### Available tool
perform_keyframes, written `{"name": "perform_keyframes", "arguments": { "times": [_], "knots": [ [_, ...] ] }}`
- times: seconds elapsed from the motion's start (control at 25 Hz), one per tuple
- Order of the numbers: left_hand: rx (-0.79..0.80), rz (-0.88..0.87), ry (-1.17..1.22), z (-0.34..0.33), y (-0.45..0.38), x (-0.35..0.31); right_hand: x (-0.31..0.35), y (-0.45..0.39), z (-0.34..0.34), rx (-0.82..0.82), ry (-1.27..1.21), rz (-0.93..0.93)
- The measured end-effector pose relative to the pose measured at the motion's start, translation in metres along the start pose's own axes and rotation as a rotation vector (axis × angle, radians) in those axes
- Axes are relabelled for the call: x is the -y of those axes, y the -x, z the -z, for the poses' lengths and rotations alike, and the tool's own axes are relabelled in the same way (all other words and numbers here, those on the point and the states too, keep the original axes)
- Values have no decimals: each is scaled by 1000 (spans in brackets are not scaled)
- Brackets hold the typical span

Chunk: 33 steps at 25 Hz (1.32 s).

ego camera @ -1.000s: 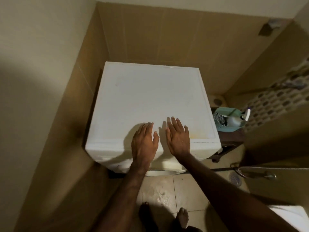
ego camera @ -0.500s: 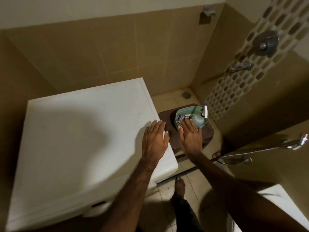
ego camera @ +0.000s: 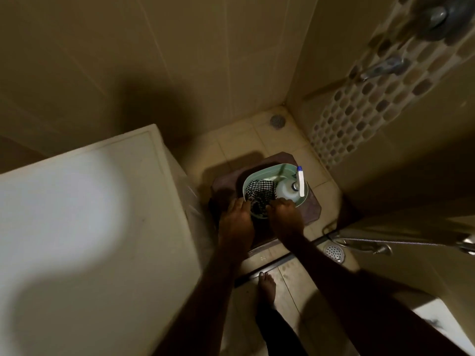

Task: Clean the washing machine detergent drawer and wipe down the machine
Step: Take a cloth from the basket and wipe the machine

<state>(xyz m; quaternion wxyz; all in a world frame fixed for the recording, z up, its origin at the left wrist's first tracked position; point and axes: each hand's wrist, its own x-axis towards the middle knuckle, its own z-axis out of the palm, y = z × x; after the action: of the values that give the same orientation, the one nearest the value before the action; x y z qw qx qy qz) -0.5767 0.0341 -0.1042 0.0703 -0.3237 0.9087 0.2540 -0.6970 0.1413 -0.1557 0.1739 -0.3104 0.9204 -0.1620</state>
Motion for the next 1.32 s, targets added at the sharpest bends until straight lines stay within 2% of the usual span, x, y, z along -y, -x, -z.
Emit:
{"name": "perform_keyframes", "arguments": {
  "times": [0.16, 0.32, 0.4, 0.48, 0.56, 0.64, 0.72, 0.76, 0.84, 0.92, 1.04, 1.16, 1.32],
  "knots": [
    [280, 66, -57, -28, -15, 11, -4, -40, -32, 51, -90, -6],
    [185, 69, -89, -47, -4, 25, 10, -73, -63, 213, -29, -111],
    [273, 125, -112, -51, 1, 34, 22, -79, -77, 255, 41, -176],
    [324, 144, -136, -48, 1, 42, 32, -84, -82, 173, 104, -246],
    [280, 169, -70, -43, -1, 46, 34, -92, -72, 137, 151, -302],
    [180, 201, -3, -38, -4, 48, 27, -93, -70, 254, 88, -191],
    [143, 208, 6, -27, -7, 43, 23, -83, -65, 316, -4, -177],
    [186, 219, 10, -19, -7, 38, 21, -78, -56, 244, -66, -226],
    [161, 214, 95, -2, -7, 27, 22, -65, -33, 65, -271, -293],
    [87, 192, 200, 17, -4, 15, 24, -48, 1, -8, -500, -311],
    [-101, 174, 397, 46, 10, -5, 32, -15, 56, -31, -788, -318],
    [-180, 288, 687, 78, 29, -20, 49, 24, 105, 43, -1046, -300],
    [-77, 325, 1031, 114, 70, -21, 84, 84, 163, 239, -1308, -181]
  ]
}}
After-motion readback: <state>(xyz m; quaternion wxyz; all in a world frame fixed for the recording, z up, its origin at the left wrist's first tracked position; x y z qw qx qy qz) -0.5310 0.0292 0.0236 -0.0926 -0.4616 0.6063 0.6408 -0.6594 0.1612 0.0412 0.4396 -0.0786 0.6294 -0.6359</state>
